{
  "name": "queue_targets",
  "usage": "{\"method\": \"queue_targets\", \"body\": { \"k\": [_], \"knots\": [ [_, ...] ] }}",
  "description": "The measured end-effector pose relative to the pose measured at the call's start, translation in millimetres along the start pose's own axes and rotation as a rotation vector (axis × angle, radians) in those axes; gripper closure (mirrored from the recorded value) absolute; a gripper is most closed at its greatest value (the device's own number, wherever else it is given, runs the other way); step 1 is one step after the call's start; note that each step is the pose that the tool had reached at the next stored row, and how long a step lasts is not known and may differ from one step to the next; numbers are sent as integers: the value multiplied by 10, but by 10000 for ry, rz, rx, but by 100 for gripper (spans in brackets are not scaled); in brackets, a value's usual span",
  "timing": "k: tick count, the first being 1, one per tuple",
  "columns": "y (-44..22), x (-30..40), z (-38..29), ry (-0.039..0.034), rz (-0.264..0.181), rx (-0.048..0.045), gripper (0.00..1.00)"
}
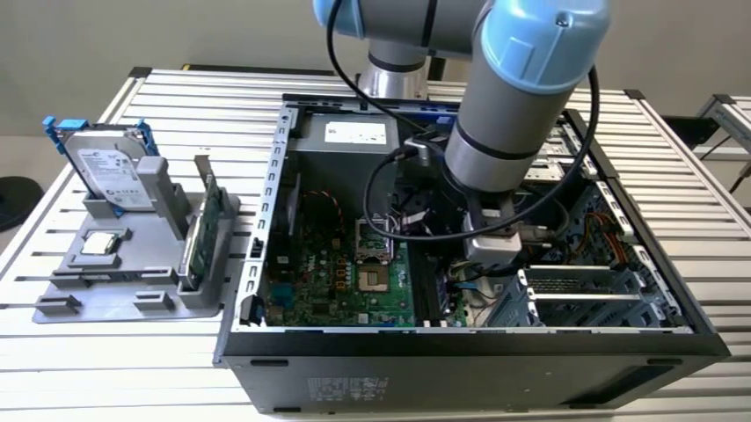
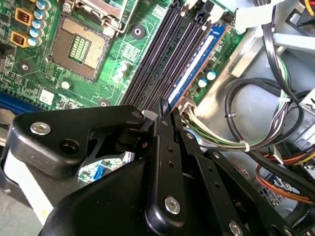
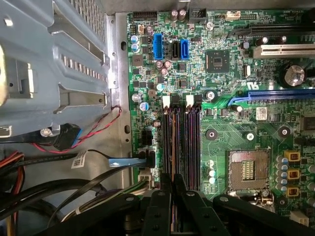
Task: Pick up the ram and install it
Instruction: 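Insert the ram into the slot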
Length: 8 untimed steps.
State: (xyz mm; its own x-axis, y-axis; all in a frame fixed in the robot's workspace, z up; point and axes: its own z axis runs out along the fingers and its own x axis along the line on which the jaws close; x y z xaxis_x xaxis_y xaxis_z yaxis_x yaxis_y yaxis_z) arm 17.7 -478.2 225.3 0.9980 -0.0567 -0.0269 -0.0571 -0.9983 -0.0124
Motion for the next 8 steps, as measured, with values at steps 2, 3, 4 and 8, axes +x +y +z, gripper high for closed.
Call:
{"method": "queue_targets", "body": {
  "k": [2,3,4,8],
  "knots": [
    [0,0,15,0,-28,0,100],
    [1,0,23,-1,-40,-3,100],
    [1,0,31,0,-49,-4,100],
    [3,1,50,-1,-54,-12,100]
  ]
}}
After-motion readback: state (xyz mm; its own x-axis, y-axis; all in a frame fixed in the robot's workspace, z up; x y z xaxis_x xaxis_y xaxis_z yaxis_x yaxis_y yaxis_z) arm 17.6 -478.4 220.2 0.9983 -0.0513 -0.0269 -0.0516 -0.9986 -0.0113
